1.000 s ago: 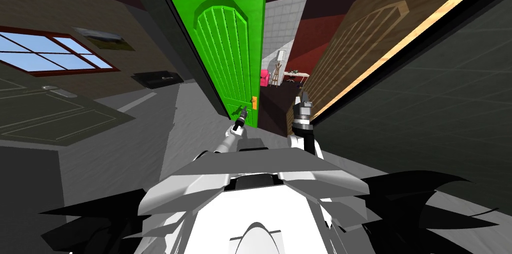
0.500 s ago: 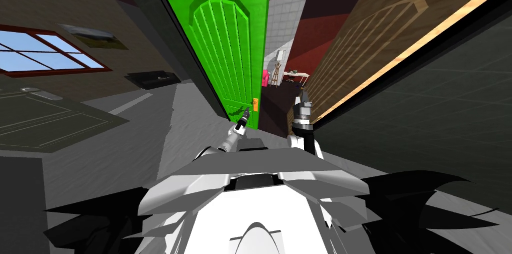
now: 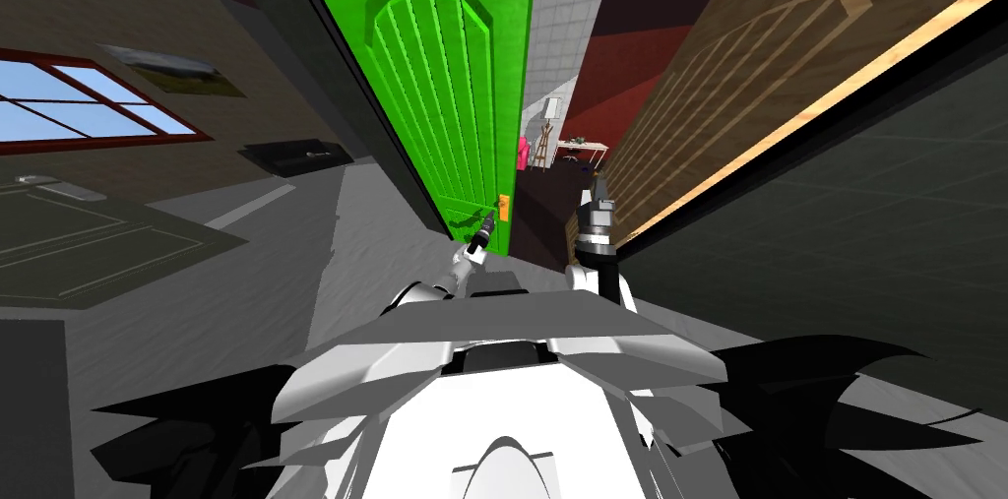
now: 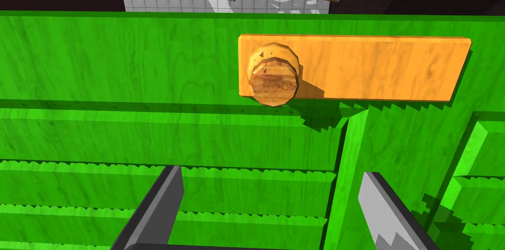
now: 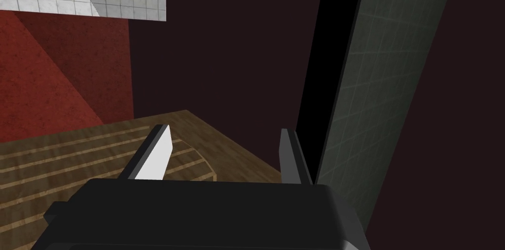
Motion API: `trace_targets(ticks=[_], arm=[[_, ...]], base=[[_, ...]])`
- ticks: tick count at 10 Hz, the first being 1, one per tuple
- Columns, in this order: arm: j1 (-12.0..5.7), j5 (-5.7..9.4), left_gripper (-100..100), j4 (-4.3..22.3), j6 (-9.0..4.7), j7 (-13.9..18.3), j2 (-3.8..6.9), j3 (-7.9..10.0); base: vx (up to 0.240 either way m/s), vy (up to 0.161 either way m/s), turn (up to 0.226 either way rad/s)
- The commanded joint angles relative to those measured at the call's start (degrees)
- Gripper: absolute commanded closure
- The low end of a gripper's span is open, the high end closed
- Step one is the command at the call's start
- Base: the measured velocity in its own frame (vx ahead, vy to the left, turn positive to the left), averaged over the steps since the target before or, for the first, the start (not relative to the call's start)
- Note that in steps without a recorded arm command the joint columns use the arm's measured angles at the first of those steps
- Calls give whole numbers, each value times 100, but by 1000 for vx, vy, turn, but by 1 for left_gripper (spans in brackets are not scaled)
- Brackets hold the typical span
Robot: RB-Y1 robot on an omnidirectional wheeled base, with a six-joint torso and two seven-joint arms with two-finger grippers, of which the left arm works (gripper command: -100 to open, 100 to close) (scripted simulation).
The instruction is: Push the door open
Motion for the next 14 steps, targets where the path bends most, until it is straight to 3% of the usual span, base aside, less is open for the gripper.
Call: trace_targets(ticks=[1, 3, 5, 7, 9, 10, 11, 14], arm=[[-1, 4, -100, 8, -5, -6, 173, 14], [-1, 10, -100, 19, -11, -15, 311, 33], [-2, 16, -100, 33, -19, -25, 350, 57], [-3, 23, -100, 46, -27, -35, 275, 79], [-4, 29, -100, 58, -34, -45, 57, 102], [-83, 37, -100, 187, -83, -49, 109, 120], [-83, 37, 100, 187, -83, -49, 109, 120], [-83, 37, 100, 187, -83, -49, 109, 120]], base=[[85, -23, -21], [173, -63, -17], [193, -95, -27], [210, -102, -20], [192, -54, -24], [74, -30, 0], [0, 0, 0], [-16, 7, -9]])
